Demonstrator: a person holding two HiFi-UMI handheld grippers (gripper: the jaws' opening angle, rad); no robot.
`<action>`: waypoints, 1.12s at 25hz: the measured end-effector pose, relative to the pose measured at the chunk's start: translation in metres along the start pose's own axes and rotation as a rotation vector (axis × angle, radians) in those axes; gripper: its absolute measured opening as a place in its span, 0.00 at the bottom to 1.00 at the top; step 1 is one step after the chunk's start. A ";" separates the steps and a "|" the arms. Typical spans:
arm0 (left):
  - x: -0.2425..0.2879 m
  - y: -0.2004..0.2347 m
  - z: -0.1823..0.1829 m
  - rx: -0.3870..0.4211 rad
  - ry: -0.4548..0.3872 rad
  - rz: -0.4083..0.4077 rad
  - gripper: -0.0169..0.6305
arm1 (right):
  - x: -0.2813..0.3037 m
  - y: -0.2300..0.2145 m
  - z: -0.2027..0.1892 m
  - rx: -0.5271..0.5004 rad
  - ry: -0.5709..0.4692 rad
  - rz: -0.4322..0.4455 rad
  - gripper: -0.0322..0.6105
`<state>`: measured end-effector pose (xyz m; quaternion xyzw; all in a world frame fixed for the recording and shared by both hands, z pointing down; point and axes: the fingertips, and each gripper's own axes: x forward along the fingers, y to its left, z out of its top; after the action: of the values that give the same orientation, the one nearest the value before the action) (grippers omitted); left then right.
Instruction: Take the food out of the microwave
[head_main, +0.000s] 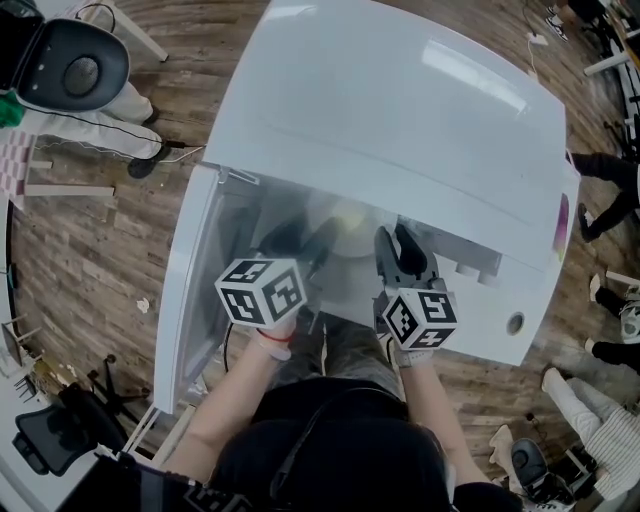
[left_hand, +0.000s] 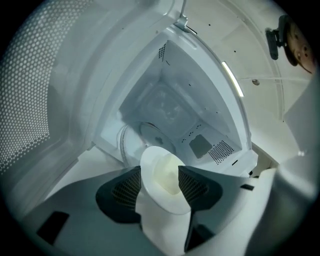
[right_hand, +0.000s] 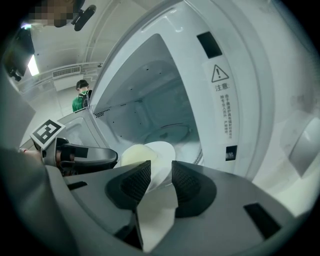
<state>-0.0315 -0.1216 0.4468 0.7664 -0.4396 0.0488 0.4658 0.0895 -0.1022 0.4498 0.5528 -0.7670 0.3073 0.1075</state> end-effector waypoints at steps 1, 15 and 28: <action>-0.002 0.000 -0.001 -0.001 -0.001 0.003 0.40 | -0.001 0.001 0.000 0.000 -0.001 0.003 0.27; -0.021 0.000 -0.011 -0.069 -0.016 0.001 0.40 | -0.002 0.007 -0.007 -0.023 0.013 0.023 0.27; -0.024 0.004 -0.047 -0.151 0.079 -0.030 0.40 | -0.004 0.008 -0.010 -0.055 0.015 0.025 0.27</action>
<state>-0.0333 -0.0715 0.4640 0.7331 -0.4117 0.0386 0.5400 0.0823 -0.0914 0.4533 0.5377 -0.7812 0.2917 0.1247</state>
